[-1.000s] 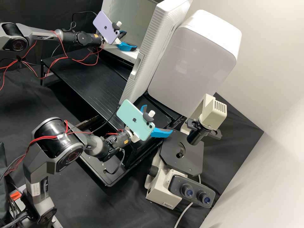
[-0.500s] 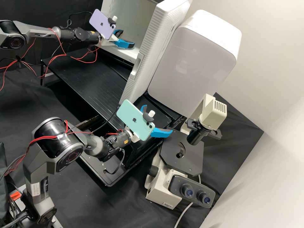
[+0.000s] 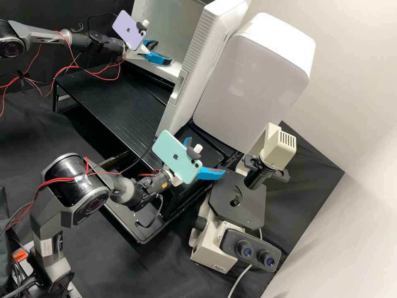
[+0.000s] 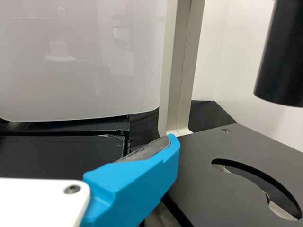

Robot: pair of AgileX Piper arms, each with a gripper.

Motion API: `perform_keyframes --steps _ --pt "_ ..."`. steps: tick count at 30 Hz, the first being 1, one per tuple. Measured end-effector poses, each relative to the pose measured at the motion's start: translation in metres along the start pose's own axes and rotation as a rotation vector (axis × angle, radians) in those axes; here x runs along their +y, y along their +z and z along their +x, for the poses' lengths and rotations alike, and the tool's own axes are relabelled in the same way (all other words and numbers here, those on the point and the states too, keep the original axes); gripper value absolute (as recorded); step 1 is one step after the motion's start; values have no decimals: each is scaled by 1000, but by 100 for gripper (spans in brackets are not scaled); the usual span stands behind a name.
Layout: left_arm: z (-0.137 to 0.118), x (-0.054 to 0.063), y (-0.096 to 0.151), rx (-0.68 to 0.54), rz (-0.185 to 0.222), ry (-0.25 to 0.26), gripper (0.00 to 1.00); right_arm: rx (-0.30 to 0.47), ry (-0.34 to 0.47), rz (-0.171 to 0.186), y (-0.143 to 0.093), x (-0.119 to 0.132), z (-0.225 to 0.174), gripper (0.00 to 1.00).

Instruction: Take the petri dish out of the incubator

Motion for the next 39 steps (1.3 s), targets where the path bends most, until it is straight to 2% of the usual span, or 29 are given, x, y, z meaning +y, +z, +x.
perform_keyframes --steps 10,11,17,21,39 --pt "-5 -2 2 -19 8 -12 0 0 0 0 0 0 0 100" --pt "-5 -2 1 -19 8 -12 100 0 0 0 0 0 0 100" --pt "-5 -3 1 -18 -7 -17 100 0 0 0 0 0 0 100" --pt "-5 -3 1 -19 -47 -19 100 0 0 0 0 0 0 100" --pt "-5 -4 1 -10 -51 -35 100 0 0 0 0 0 0 100"
